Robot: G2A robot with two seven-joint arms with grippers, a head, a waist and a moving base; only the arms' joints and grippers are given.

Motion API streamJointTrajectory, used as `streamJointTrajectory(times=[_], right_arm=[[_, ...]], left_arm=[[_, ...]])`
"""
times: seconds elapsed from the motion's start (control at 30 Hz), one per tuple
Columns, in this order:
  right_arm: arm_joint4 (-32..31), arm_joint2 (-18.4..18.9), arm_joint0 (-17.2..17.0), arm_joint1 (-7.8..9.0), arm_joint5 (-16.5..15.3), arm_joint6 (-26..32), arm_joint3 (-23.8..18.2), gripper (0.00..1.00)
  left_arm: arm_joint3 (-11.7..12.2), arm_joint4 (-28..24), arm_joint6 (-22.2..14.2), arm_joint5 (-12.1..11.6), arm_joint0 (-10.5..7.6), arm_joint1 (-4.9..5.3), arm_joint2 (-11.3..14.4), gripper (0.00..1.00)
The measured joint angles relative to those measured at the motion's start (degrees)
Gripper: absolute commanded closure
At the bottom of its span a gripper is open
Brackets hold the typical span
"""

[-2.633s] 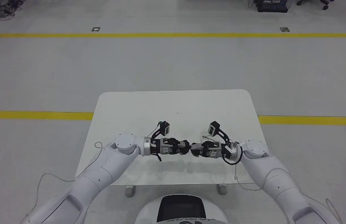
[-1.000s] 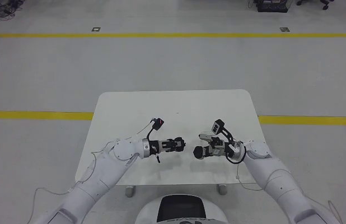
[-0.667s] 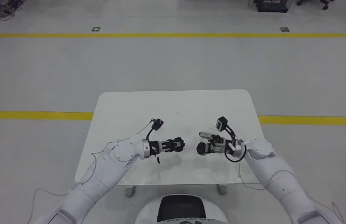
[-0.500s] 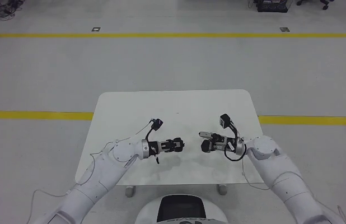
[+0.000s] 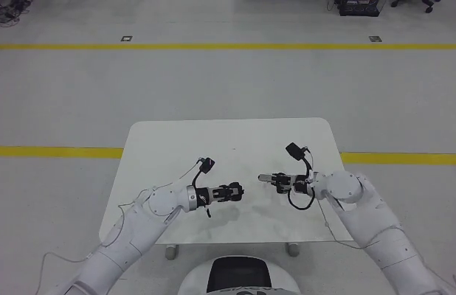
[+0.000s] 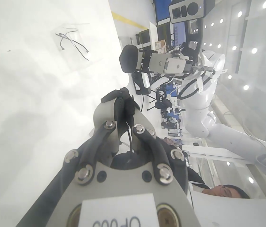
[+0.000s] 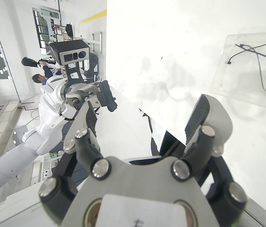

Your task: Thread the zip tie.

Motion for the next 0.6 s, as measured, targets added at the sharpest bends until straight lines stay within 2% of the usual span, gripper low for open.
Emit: streamJointTrajectory(times=[0.4,0.5,0.6], right_arm=[[-0.63,0.08,0.0,0.01,0.28,-0.7,0.0,0.0],[-4.33,0.08,0.83,0.17,2.89,-2.37,-0.29,0.0],[-9.34,-0.99,2.81,0.22,7.36,-1.63,-0.54,0.0]], left_arm=[[0.0,0.0,-0.01,0.0,0.0,0.0,0.0,1.0],[0.0,0.0,-0.01,0.0,0.0,0.0,0.0,1.0],[0.0,0.0,-0.01,0.0,0.0,0.0,0.0,1.0]])
